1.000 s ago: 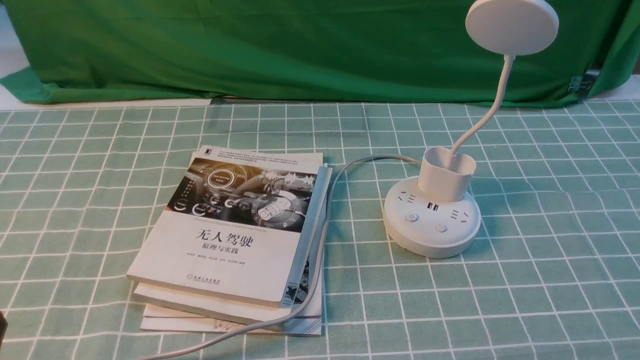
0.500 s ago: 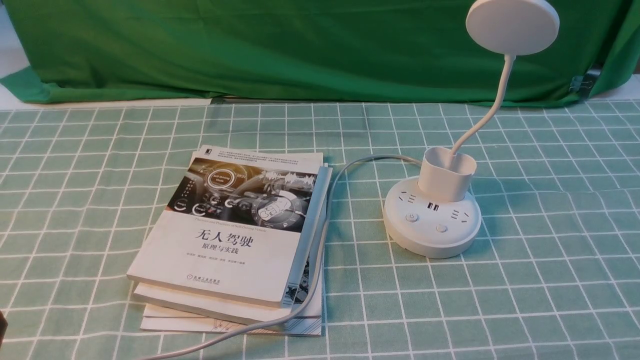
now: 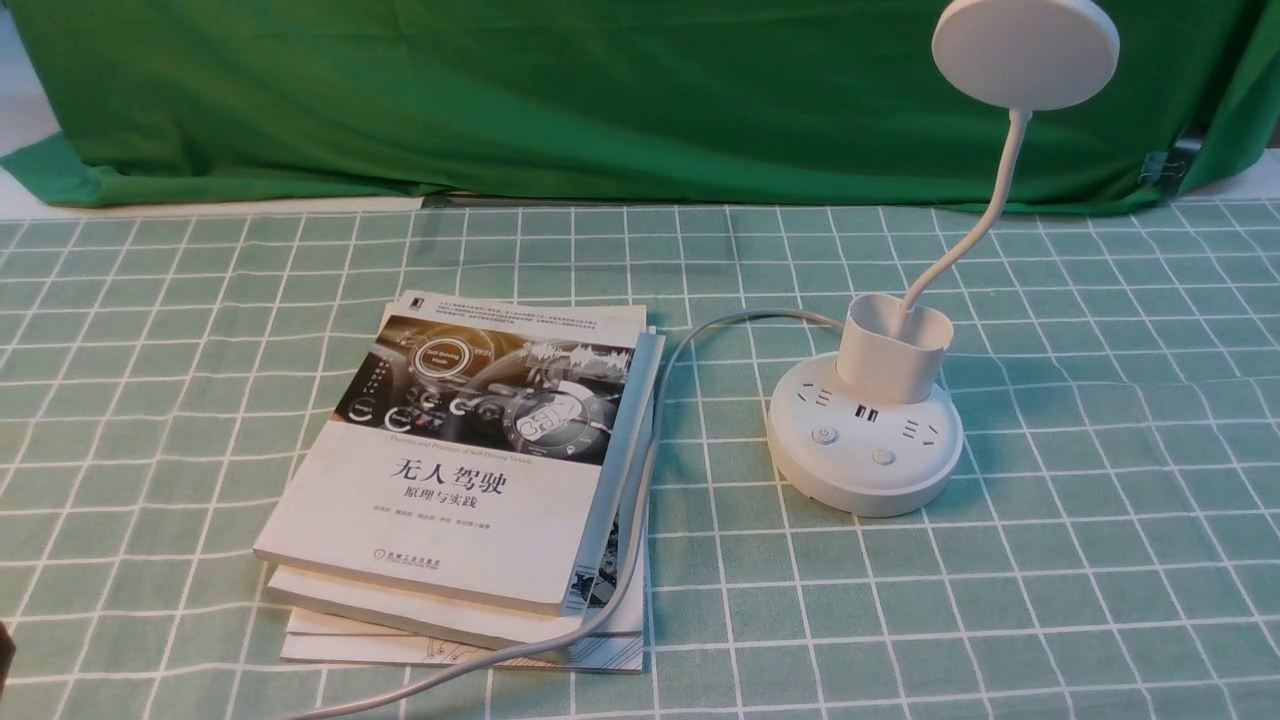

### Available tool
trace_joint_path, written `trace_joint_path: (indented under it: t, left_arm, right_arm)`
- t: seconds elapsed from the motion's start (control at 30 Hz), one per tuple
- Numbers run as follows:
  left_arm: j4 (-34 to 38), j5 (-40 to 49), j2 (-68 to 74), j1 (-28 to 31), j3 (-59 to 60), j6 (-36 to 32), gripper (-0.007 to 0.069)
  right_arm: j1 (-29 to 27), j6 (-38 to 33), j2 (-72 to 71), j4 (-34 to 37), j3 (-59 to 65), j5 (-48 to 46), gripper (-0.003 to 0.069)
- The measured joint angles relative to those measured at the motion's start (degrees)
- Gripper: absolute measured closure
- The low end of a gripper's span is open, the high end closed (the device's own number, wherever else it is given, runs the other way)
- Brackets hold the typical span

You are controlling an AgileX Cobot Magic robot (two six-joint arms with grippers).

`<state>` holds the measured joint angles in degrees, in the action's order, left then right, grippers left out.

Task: Turn on the table lamp.
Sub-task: 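Press the button on the base of the white desk lamp with the right gripper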

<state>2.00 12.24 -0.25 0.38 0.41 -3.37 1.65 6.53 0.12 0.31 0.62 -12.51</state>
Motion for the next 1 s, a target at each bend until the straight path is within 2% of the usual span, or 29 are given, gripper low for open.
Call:
trace_joint_path:
  t: [0.33,0.4,0.43,0.5,0.57,0.6,0.63,0.67,0.73,0.87,1.0]
  left_arm:
    - [-0.05,0.00,0.00,0.00,0.00,0.00,0.0603]
    - [-0.05,0.00,0.00,0.00,0.00,0.00,0.0603]
    - [-0.05,0.00,0.00,0.00,0.00,0.00,0.0603]
    - [-0.05,0.00,0.00,0.00,0.00,0.00,0.0603]
    - [-0.05,0.00,0.00,0.00,0.00,0.00,0.0603]
    - [-0.05,0.00,0.00,0.00,0.00,0.00,0.0603]
    - [-0.05,0.00,0.00,0.00,0.00,0.00,0.0603]
    - [-0.05,0.00,0.00,0.00,0.00,0.00,0.0603]
    - [-0.05,0.00,0.00,0.00,0.00,0.00,0.0603]
    - [-0.05,0.00,0.00,0.00,0.00,0.00,0.0603]
    - [-0.11,0.00,0.00,0.00,0.00,0.00,0.0603]
  right_arm:
    - [0.00,0.11,0.00,0.06,0.00,0.00,0.0418]
    - [0.00,4.37,0.00,2.09,0.00,0.00,0.0418]
    - [0.00,7.28,0.00,3.48,0.00,0.00,0.0418]
    - [0.00,18.12,0.00,7.44,0.00,0.00,0.0418]
    - [0.00,24.81,0.00,10.08,0.00,0.00,0.0418]
    - [0.00,35.39,0.00,12.25,0.00,0.00,0.0418]
    - [0.00,37.82,0.00,12.69,0.00,0.00,0.0418]
    - [0.00,44.81,0.00,13.64,0.00,0.00,0.0418]
    - [0.00,50.10,0.00,14.15,0.00,0.00,0.0418]
    - [0.00,50.35,0.00,14.07,0.00,0.23,0.0418]
    - [0.00,43.85,0.00,13.62,0.00,3.06,0.0418]
